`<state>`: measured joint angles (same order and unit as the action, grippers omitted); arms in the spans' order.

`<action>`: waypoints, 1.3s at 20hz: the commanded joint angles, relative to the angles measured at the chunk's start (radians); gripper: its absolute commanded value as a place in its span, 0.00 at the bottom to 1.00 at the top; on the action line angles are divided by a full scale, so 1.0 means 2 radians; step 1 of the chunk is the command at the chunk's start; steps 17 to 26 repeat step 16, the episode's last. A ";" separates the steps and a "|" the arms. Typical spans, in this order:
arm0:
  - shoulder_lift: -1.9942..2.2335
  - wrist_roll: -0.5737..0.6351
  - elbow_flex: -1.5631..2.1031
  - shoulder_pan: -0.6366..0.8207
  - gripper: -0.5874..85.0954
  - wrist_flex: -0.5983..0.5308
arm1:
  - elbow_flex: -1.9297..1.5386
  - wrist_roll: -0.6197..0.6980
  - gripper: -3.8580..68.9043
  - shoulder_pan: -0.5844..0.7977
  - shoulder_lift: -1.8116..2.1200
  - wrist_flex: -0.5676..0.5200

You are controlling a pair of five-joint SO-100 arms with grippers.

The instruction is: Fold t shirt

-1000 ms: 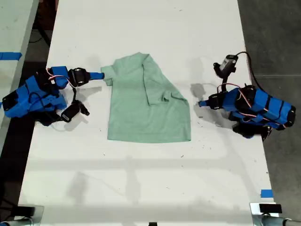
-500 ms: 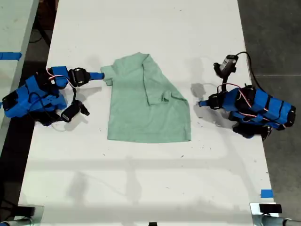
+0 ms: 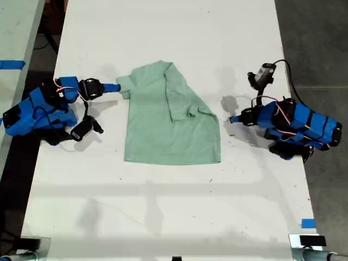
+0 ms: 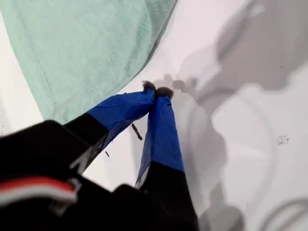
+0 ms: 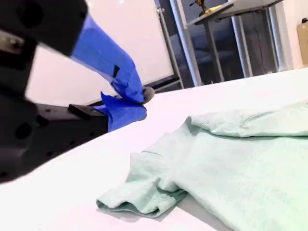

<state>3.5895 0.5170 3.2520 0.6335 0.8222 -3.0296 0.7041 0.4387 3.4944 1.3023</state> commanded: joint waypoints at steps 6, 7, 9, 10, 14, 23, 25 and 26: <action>0.003 -0.010 0.018 -0.007 0.00 0.002 | -0.016 -0.008 0.06 0.005 0.007 0.007; 0.003 -0.010 0.018 -0.007 0.00 0.002 | -0.016 -0.008 0.06 0.005 0.007 0.007; 0.003 -0.010 0.018 -0.007 0.00 0.002 | -0.016 -0.008 0.06 0.005 0.007 0.007; 0.003 -0.010 0.018 -0.007 0.00 0.002 | -0.016 -0.008 0.06 0.005 0.007 0.007; 0.003 -0.010 0.018 -0.006 0.00 0.002 | -0.016 -0.008 0.06 0.005 0.007 0.007; 0.003 -0.010 0.018 -0.005 0.00 0.002 | -0.016 -0.008 0.06 0.005 0.007 0.007; 0.003 -0.010 0.018 -0.005 0.00 0.002 | -0.016 -0.008 0.06 0.005 0.007 0.007; 0.003 -0.010 0.018 -0.005 0.00 0.002 | -0.016 -0.008 0.06 0.005 0.007 0.007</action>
